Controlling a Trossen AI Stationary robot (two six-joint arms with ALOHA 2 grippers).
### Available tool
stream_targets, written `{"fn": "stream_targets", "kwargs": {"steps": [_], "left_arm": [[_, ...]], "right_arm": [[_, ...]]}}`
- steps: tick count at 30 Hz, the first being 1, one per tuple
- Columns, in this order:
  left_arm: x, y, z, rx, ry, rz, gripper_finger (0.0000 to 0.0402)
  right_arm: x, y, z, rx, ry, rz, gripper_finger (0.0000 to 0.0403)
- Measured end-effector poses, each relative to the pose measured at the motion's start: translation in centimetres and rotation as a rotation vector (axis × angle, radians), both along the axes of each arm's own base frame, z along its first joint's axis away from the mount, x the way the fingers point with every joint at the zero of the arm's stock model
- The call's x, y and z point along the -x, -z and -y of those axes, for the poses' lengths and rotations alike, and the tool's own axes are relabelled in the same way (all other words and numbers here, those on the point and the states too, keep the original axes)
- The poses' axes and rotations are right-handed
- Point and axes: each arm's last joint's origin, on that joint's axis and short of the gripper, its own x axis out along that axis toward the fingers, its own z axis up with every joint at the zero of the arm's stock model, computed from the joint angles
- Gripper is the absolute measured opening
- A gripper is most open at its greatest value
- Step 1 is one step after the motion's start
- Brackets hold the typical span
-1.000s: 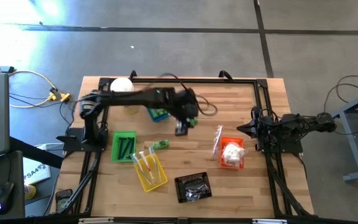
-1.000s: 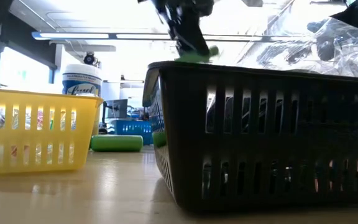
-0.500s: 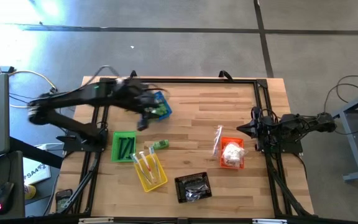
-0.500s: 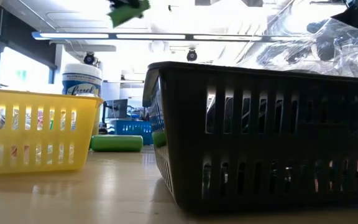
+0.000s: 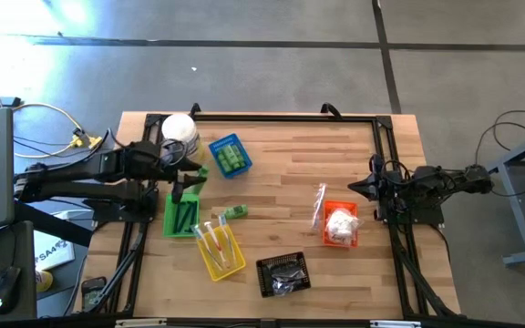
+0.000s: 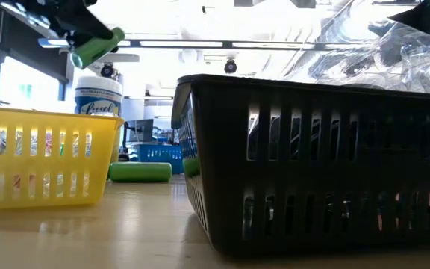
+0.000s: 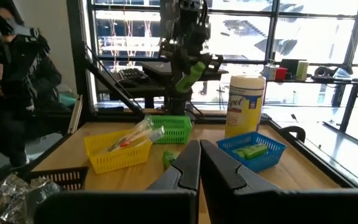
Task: Pick & Place Travel size toiletries
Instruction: Put the green shampoo into the blue bin
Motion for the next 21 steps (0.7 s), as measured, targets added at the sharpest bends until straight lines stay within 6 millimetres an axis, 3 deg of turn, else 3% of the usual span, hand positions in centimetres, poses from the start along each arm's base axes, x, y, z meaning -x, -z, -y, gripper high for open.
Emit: {"fn": "stream_targets", "kwargs": {"steps": [6, 11, 17, 21], "left_arm": [[0.5, -0.5, 0.0, -0.008, -0.024, 0.052, 0.0157], [-1.0, -3.8, -0.4, -0.171, -0.046, 0.034, 0.0157], [-5.6, -9.0, -1.4, -0.424, -0.054, -0.121, 0.0157], [-9.6, -10.0, -2.2, -0.628, 0.021, -0.364, 0.0157]], "right_arm": [[0.0, -0.3, 0.0, 0.013, 0.001, 0.026, 0.0002], [0.0, -0.2, 0.0, 0.013, 0.001, 0.025, 0.0002], [0.0, -0.3, 0.0, 0.012, 0.001, 0.029, 0.0002], [0.0, -0.3, 0.0, 0.012, -0.001, 0.028, 0.0002]]}}
